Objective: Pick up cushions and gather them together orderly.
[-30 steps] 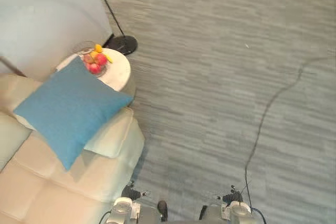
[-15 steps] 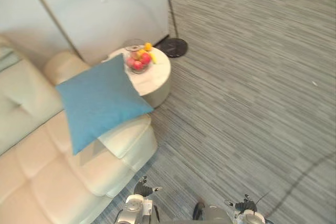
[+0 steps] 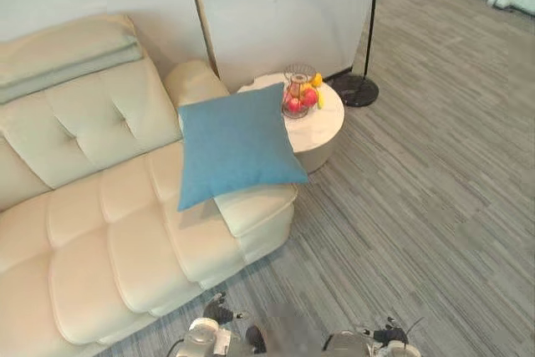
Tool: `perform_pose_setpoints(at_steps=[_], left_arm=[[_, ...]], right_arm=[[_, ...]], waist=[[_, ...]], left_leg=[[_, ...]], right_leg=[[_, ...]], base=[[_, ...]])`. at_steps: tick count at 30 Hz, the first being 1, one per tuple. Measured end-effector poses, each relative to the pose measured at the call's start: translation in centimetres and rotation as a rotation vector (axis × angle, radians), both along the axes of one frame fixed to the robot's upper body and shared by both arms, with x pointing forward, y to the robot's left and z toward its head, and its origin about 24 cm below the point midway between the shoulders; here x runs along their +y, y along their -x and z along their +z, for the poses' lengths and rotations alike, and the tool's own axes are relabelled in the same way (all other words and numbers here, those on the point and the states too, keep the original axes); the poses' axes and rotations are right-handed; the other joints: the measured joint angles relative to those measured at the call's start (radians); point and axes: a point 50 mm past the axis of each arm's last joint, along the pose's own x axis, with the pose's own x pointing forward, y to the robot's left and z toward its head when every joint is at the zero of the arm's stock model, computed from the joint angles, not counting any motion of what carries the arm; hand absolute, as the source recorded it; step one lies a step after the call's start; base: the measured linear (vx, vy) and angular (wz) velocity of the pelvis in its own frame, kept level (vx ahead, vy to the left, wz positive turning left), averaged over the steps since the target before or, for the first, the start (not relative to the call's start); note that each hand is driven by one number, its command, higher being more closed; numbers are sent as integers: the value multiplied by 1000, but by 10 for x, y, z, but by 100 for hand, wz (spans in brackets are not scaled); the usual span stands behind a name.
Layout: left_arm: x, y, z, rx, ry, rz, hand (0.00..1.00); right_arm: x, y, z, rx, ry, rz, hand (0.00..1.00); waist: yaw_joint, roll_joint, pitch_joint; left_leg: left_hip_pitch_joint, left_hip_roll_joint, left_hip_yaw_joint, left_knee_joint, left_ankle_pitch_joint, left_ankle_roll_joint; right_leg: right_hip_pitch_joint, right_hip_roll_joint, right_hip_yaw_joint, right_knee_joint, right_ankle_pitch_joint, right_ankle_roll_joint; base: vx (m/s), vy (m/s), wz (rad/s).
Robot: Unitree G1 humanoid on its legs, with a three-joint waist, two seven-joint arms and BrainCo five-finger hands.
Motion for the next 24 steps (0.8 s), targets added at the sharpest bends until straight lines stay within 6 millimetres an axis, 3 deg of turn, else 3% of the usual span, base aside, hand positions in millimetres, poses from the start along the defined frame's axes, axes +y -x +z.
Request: perform_pose_setpoints(at_steps=[4,5,6,8,11,13,16,18,19,22,23,24], left_arm=[[0,0,0,-1,2,11,0],[0,0,0,-3,3,12,0],[0,0,0,-2,3,12,0],[-6,-2,0,-8,19,11,0],[-13,-3,0,-12,52,54,0],[-14,-3,0,-16,60,72,0],[-18,-14,6,-80,86,98,0],[-21,-16,8,-95,100,114,0],[-22,-13,7,-84,101,115,0],[-23,-11,5,-73,106,117,0],[-23,-11,5,-75,104,116,0],[-23,-10,5,-70,103,114,0]], right_arm=[[1,-1,0,1,-2,21,0],[2,-2,0,-1,-4,23,0],[2,-1,0,0,-6,24,0],[-2,-1,1,0,1,22,0],[-3,-5,2,-14,-4,10,0],[1,0,0,-4,-15,7,0],[4,2,1,-25,-18,1,0],[0,1,2,-31,-9,-1,0],[0,1,3,-42,-9,-6,0],[-1,-2,5,-59,-6,-11,0],[-1,-2,5,-57,-7,-10,0],[0,-2,4,-55,-10,-9,0]], waist=[[-9,7,1],[-10,9,3],[-13,3,4],[-6,34,2],[-8,44,9],[-9,33,15],[6,18,27],[21,36,24],[26,41,19],[13,59,10],[19,63,5],[23,53,2]], left_leg=[[-3,11,-87,2,16,-6],[-4,14,-110,3,22,-15],[-4,14,-139,3,22,-24],[-8,41,-170,-30,34,-47],[7,63,-201,-60,56,-78],[20,71,-204,-29,52,-85],[-118,112,-154,336,-38,-110],[-179,165,-99,480,-55,-101],[-189,189,-58,510,-74,-77],[-165,208,-39,395,-102,-62],[-149,205,-41,289,-81,-87],[-132,180,-31,245,-64,-81]], right_leg=[[-4,134,72,-236,-33,6],[0,180,114,-356,-11,-3],[18,211,144,-455,71,-33],[52,246,131,-498,96,-56],[65,266,113,-494,91,-63],[116,268,98,-496,80,-80],[191,271,101,-544,36,-85],[200,287,103,-543,35,-87],[209,290,107,-545,30,-83],[200,293,136,-542,23,-69],[182,286,153,-523,16,-51],[172,272,178,-523,22,-41]], base=[[141,-70,67],[149,-145,69],[157,-157,72],[173,-147,44],[167,-113,35],[126,-104,53],[44,-31,52],[-12,21,-6],[15,80,-12],[33,121,-11],[33,137,-18],[110,223,-21]])
